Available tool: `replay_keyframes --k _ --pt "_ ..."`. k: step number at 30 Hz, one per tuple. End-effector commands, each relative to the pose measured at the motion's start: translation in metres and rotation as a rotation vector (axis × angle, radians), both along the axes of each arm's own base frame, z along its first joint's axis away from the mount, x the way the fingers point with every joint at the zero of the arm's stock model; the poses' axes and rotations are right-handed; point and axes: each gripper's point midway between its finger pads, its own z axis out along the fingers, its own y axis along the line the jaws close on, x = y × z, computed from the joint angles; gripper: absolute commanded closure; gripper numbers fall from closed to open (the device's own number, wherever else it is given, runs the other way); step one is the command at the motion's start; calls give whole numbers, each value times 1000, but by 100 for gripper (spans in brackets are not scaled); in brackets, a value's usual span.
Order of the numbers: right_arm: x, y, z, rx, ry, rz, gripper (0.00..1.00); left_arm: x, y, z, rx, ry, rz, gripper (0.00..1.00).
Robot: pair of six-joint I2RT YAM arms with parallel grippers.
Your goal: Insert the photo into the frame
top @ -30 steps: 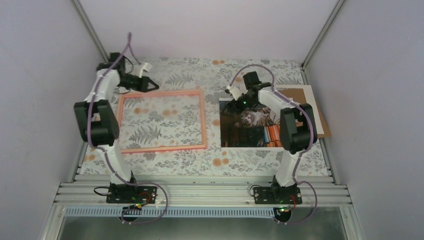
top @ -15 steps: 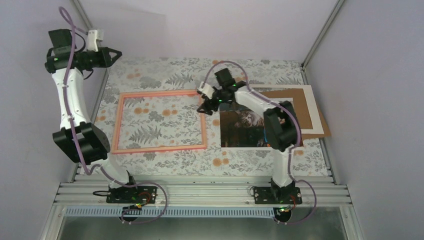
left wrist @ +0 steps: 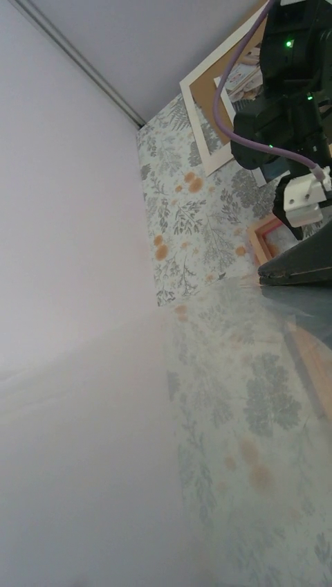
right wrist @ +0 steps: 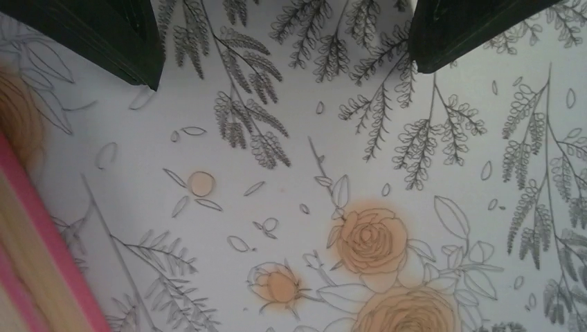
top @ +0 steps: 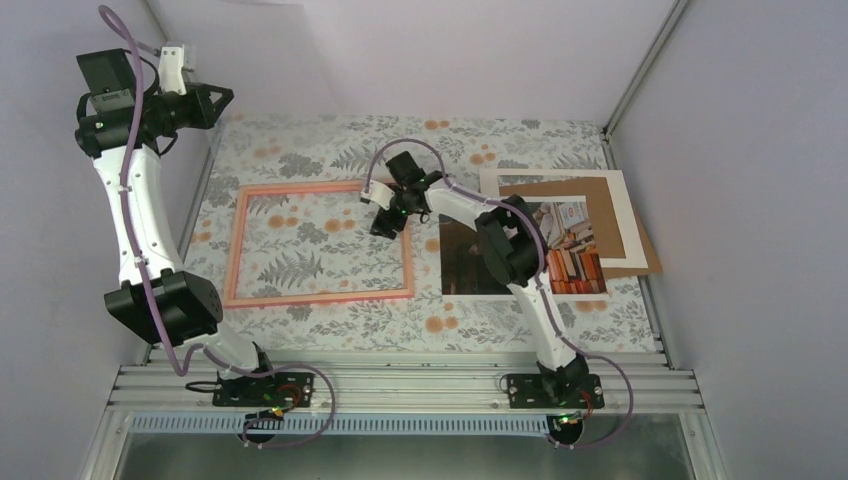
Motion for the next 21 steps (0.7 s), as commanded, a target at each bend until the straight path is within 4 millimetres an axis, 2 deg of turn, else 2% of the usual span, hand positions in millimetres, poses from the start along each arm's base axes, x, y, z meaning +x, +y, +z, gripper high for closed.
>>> replay_keyframes --k 1,7,10,12,14,16,18,20,21 --pt "11 -48 -23 -106 16 -132 12 1 -2 21 8 -62 -11 98" --pt "2 -106 -36 -166 38 -188 13 4 -26 21 -25 -61 -112 98" --pt "4 -123 -33 -148 61 -200 13 5 -45 17 -42 -50 -176 98" --pt "7 -118 -10 -77 87 -188 12 4 -62 17 -59 -47 -235 98" --pt "7 -107 30 47 131 -167 10 0 -86 20 -106 -42 -314 98" --pt "9 -110 75 156 157 -171 10 -8 -112 27 -142 -49 -402 98" --pt "12 -133 106 226 175 -221 10 -18 -139 35 -184 -48 -496 98" --pt "13 -167 127 274 192 -299 10 -32 -165 42 -236 -38 -592 97" --pt "15 -189 131 285 197 -355 10 -40 -177 44 -260 -29 -635 98"
